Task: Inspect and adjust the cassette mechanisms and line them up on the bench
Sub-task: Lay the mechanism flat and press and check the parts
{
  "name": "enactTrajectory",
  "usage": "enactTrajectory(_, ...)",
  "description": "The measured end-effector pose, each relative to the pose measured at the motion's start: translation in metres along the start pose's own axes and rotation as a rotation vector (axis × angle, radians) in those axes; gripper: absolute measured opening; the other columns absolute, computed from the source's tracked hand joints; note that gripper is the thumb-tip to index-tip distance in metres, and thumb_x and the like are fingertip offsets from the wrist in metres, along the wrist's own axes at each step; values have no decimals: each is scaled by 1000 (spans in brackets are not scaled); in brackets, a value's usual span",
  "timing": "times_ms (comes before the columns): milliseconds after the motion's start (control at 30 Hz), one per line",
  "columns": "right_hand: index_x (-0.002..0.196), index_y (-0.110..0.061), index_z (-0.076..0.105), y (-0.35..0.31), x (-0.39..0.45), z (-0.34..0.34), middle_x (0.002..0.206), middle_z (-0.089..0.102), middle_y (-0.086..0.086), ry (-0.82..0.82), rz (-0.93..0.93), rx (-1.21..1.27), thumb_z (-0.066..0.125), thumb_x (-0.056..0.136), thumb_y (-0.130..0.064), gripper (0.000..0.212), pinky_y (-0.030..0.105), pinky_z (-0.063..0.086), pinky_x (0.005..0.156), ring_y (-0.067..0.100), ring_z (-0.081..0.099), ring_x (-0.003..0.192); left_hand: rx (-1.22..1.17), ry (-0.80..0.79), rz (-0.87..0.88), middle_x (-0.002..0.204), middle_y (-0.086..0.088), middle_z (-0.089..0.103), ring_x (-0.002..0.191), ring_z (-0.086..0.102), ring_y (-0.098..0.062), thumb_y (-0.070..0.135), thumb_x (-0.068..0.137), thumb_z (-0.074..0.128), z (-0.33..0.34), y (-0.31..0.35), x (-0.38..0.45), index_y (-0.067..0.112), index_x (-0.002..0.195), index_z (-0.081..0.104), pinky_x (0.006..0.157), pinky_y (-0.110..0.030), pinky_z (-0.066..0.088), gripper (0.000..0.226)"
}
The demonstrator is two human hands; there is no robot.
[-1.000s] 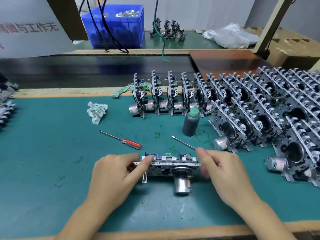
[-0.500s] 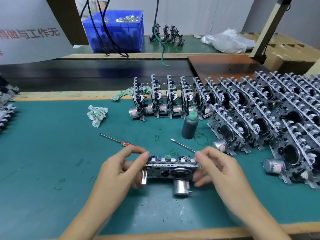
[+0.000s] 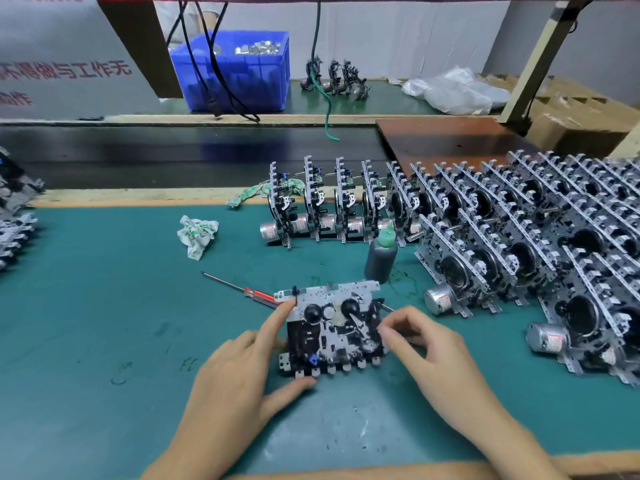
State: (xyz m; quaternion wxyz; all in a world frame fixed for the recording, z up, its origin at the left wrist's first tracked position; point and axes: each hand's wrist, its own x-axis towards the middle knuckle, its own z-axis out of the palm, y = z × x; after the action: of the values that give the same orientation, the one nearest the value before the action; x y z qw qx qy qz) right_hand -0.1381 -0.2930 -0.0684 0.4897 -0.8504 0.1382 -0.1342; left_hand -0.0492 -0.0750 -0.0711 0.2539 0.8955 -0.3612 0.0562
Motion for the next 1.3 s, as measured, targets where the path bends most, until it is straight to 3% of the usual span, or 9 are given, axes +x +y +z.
enactTrajectory(167,110,-36,43,-12,29,-1,115,53,-17,287,-25,14,60,84,-32,31,17,39,91,-3,51,104,161,288,122,85,-1,58,78,49,-18,69,81,44,-4,7,27,14,111,66,65,-27,36,66)
enactTrajectory(300,133,-22,33,-15,70,9,132,45,-2,220,120,63,60,90,-17,51,31,37,103,12,46,118,66,82,197,94,1,59,88,54,-18,61,84,47,-1,20,74,21,102,68,74,-31,41,49)
enactTrajectory(400,121,-22,36,-8,85,15,126,53,2,154,169,65,57,93,-18,35,35,41,100,18,53,113,-79,-77,122,87,14,62,86,59,-10,57,86,45,8,18,91,31,98,69,69,-27,42,38)
enactTrajectory(600,118,-40,39,-9,68,14,104,55,-25,327,-215,139,45,97,-32,24,12,41,81,-11,54,94,-156,288,-15,65,10,63,60,60,-12,29,83,61,25,12,86,20,78,76,53,-28,47,18)
enactTrajectory(667,115,-52,40,-12,62,9,97,60,-26,409,-334,153,41,93,-44,23,21,49,70,-1,59,83,-147,328,-98,65,9,64,61,62,-15,30,82,61,25,11,85,20,79,76,54,-29,47,19)
enactTrajectory(800,99,-47,42,-19,59,5,69,58,5,393,-173,338,57,81,-42,24,32,37,46,22,48,53,-244,314,-153,69,11,68,67,64,-13,42,80,54,19,6,87,24,79,76,61,-29,49,28)
enactTrajectory(967,85,-30,68,-25,57,-2,78,66,-1,342,-89,592,71,70,-21,17,17,35,37,6,45,44,-180,347,-28,66,11,70,58,64,-9,43,82,51,18,3,87,21,73,76,54,-24,49,35)
enactTrajectory(1100,76,-22,60,-28,52,4,61,61,-7,395,57,970,74,65,-29,19,12,29,32,4,49,45,-187,377,-7,63,8,70,55,64,-11,40,83,52,20,5,87,17,72,76,51,-27,50,35)
enactTrajectory(1300,56,-25,53,-25,51,13,47,44,-8,416,86,708,68,65,-47,28,14,31,33,7,45,40,-250,378,-21,67,8,71,59,63,-7,40,83,53,22,2,86,15,74,77,55,-29,50,36)
